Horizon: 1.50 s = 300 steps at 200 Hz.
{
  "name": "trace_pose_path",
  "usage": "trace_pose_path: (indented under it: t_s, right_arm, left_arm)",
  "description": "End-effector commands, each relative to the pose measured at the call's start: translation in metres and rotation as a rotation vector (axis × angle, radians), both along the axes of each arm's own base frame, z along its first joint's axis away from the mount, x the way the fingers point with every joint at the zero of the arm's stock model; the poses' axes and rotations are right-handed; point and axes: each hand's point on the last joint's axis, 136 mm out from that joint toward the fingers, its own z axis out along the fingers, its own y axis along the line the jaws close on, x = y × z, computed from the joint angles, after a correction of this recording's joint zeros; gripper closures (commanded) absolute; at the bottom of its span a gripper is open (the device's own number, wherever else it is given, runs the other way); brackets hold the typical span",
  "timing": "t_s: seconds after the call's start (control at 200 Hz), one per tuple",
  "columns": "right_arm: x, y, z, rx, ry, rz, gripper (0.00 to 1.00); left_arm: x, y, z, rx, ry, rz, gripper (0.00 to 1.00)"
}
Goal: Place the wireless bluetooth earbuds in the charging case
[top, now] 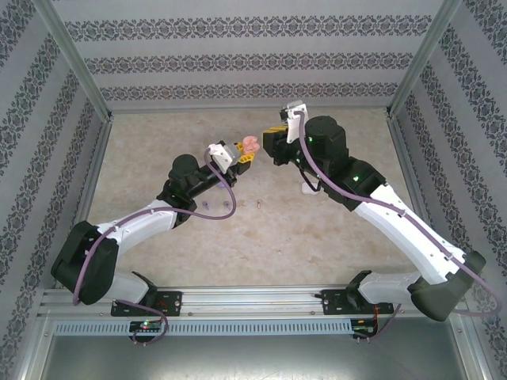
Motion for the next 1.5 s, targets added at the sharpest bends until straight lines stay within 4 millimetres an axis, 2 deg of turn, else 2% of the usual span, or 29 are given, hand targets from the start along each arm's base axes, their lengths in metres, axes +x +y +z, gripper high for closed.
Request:
trace_pose_path:
  t_s: [0.0, 0.52, 0.884, 1.494]
  right_arm:
    - [-0.003, 0.01, 0.012, 0.048, -0.048, 0.036, 0.79]
    - [0.004, 0.037, -0.01, 0.082, 0.023, 0.095, 0.79]
    - [0.007, 0.044, -0.017, 0.088, 0.048, 0.102, 0.8]
    - [0.011, 0.04, -0.035, 0.061, 0.081, 0.087, 0.82]
  left_arm:
    - [-0.006, -0.007, 0.037, -0.086, -0.086, -0.034, 1.0]
    - [-0.015, -0.008, 0.05, -0.108, -0.101, -0.066, 1.0]
    - [-0.019, -0.007, 0.056, -0.11, -0.109, -0.068, 1.0]
    - [-0.021, -0.006, 0.064, -0.111, -0.123, -0.069, 1.0]
